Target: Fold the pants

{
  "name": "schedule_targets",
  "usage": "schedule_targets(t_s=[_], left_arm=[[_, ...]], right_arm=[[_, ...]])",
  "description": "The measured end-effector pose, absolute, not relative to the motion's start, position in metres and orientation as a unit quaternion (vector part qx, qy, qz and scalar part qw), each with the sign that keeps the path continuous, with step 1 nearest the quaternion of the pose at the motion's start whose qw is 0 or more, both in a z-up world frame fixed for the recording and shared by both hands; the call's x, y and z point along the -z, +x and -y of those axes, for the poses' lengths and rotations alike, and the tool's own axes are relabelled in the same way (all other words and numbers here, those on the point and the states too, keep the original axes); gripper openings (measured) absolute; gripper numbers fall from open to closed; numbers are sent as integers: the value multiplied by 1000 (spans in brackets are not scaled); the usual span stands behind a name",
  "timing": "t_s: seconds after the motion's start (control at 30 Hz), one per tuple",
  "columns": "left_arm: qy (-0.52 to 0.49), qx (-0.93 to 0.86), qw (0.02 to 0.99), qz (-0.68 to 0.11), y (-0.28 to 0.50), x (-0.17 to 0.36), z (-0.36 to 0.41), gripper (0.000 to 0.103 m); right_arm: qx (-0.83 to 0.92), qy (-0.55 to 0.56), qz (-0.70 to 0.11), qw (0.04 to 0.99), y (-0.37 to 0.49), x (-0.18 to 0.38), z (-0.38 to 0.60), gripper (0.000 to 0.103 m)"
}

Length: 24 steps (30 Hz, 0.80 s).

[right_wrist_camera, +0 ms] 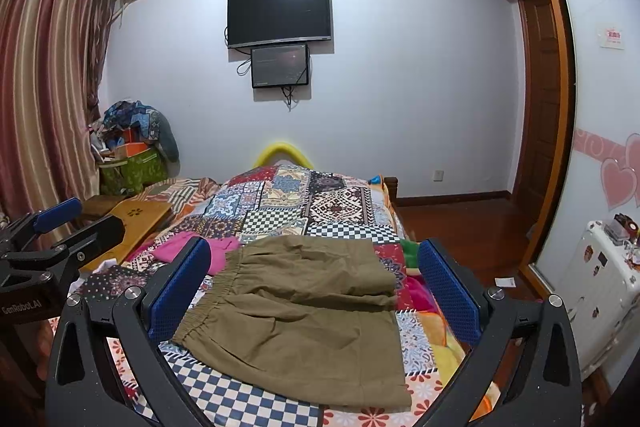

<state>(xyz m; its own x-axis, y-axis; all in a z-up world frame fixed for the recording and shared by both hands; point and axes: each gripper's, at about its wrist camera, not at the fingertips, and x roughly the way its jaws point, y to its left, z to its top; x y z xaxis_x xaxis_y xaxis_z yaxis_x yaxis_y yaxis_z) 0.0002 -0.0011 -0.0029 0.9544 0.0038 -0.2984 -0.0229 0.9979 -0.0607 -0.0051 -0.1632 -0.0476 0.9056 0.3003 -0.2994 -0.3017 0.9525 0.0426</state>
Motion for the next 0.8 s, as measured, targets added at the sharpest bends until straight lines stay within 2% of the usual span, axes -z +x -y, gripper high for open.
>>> schedule_targets(t_s=[0.8], left_arm=[[-34, -9, 987, -154, 0, 4, -1, 103]], right_arm=[[-158, -4, -156, 975, -3, 47, 161, 103]])
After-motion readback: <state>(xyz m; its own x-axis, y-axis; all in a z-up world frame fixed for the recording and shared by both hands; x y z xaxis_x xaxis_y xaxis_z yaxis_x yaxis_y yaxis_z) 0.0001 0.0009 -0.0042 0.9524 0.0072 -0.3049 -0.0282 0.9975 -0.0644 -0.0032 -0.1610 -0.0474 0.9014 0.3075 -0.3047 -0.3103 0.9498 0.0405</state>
